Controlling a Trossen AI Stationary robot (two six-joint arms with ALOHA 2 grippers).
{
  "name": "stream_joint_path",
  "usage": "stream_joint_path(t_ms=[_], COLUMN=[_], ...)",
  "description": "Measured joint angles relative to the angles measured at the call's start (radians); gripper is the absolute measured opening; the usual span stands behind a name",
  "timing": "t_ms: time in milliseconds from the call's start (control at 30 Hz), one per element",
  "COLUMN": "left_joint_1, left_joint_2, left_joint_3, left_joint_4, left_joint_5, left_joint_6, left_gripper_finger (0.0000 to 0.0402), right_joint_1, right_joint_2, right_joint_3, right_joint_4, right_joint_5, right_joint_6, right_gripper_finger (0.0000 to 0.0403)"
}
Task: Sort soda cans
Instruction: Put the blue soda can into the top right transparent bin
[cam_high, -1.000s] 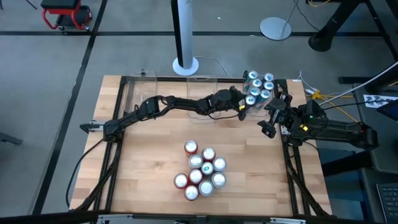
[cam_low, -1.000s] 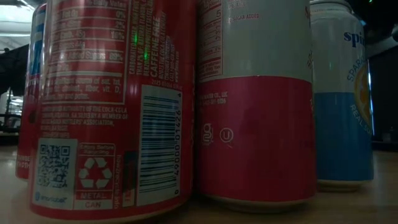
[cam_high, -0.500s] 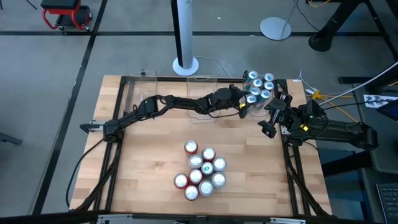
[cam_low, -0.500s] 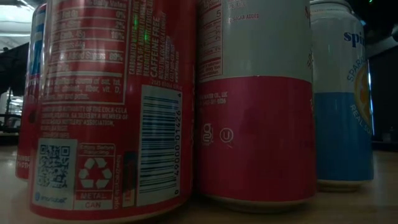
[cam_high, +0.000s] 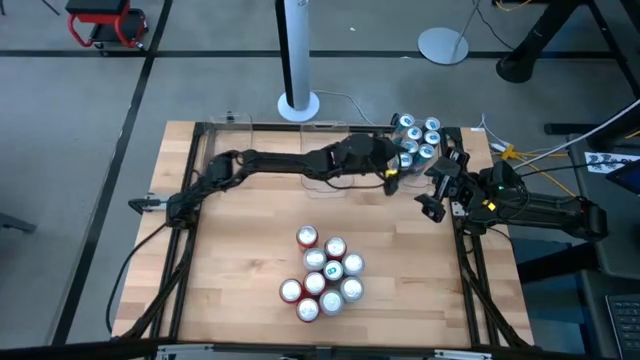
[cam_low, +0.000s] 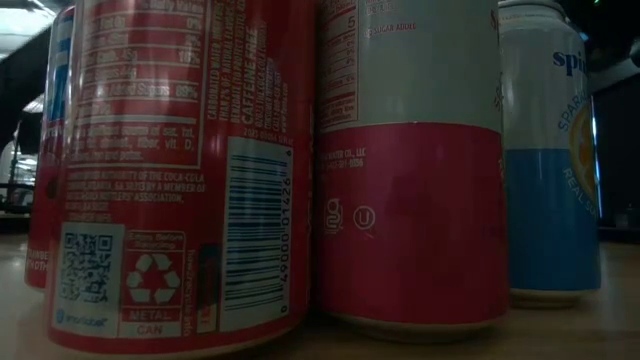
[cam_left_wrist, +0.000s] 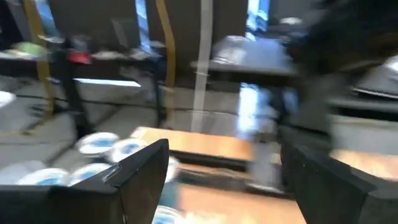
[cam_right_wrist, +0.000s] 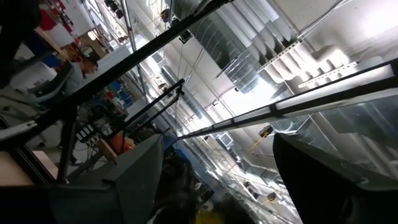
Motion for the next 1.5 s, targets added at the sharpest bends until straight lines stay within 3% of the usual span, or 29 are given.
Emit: stream_joint_path(t_ms=[400, 600, 767, 967, 1167, 1333, 1500], left_joint_1=[-0.104, -0.181, -0.283, -0.41, -0.531, -0.616, -0.659], left_joint_2=[-0.325, -0.44, -0.526, -0.702, -0.906, -1.046, -1.121], left_joint_3=[-0.005, -0.007, -0.079, -0.39, -0.807, -1.096, -1.251], left_joint_4=[-0.543, -0.77, -0.817, -0.731, -0.471, -0.191, 0.016], left_joint_5=[-0.017, -0.125, -0.253, -0.421, -0.544, -0.608, -0.61], left_joint_6=[0.109, 0.107, 0.102, 0.028, -0.086, -0.125, -0.046], left_gripper_finger=[0.0248, 0.0234, 0.0219, 0.0205, 0.0202, 0.0202, 0.0202], right_joint_1=[0.001, 0.0, 0.0, 0.028, 0.139, 0.247, 0.342], right_joint_2=[0.0, 0.0, 0.007, 0.05, 0.15, 0.273, 0.398], right_joint_3=[0.0, -0.001, -0.001, -0.001, 0.048, 0.196, 0.406], right_joint_4=[-0.002, -0.043, -0.074, -0.104, -0.145, -0.29, -0.54], right_joint_5=[-0.011, -0.011, -0.005, 0.033, 0.149, 0.228, 0.309], right_joint_6=[0.022, 0.018, 0.009, -0.01, -0.093, -0.172, -0.246], right_gripper_finger=[0.0303, 0.0303, 0.0303, 0.0303, 0.0303, 0.0303, 0.0303])
